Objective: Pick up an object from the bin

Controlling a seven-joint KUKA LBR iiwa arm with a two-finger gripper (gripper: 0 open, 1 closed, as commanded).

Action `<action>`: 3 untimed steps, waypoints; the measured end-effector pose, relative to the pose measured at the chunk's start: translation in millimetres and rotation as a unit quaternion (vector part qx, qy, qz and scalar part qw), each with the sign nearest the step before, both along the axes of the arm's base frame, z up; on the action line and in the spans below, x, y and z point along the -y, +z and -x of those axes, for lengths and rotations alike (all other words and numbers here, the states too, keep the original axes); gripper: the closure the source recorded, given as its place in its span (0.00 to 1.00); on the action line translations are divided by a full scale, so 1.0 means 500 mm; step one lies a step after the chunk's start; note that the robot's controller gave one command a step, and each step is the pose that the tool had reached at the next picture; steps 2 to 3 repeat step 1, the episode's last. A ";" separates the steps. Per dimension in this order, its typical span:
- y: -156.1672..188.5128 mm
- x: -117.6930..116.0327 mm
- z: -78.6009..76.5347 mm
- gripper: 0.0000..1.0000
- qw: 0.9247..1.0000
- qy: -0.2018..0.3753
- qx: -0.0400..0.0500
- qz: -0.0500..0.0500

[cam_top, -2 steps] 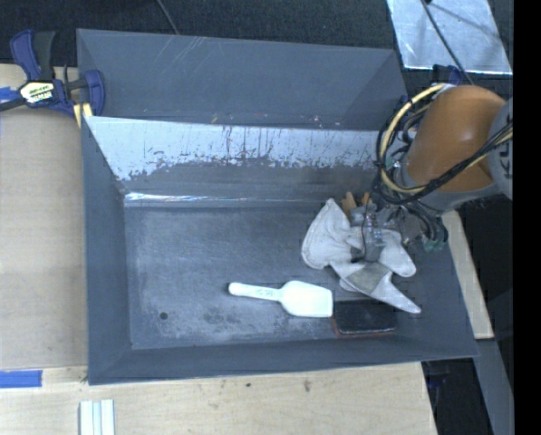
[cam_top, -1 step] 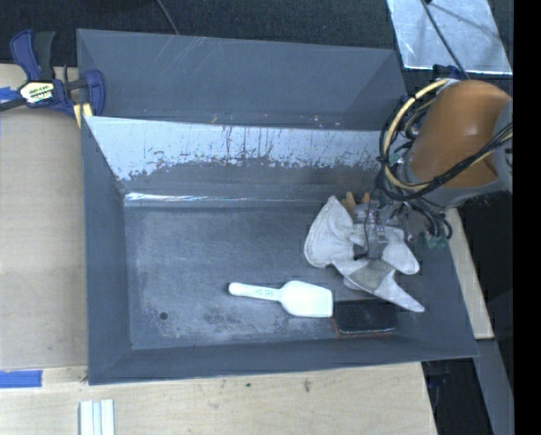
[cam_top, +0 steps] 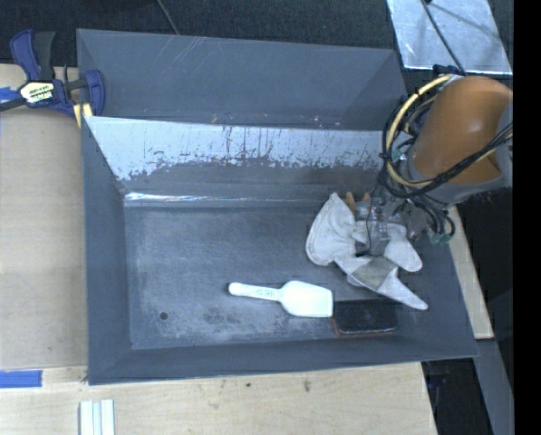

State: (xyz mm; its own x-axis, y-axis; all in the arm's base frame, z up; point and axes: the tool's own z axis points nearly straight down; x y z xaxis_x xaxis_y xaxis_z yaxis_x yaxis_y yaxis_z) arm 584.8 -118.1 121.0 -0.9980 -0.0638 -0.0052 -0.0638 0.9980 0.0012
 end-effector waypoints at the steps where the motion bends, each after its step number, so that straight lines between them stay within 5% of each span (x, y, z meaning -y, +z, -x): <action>1: 0.015 0.000 0.001 1.00 1.000 0.000 -0.001 0.000; 3: 0.015 0.000 0.001 1.00 1.000 0.000 -0.001 0.000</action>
Offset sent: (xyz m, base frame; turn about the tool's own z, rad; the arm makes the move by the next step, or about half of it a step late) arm -0.0001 0.0000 0.0188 0.0000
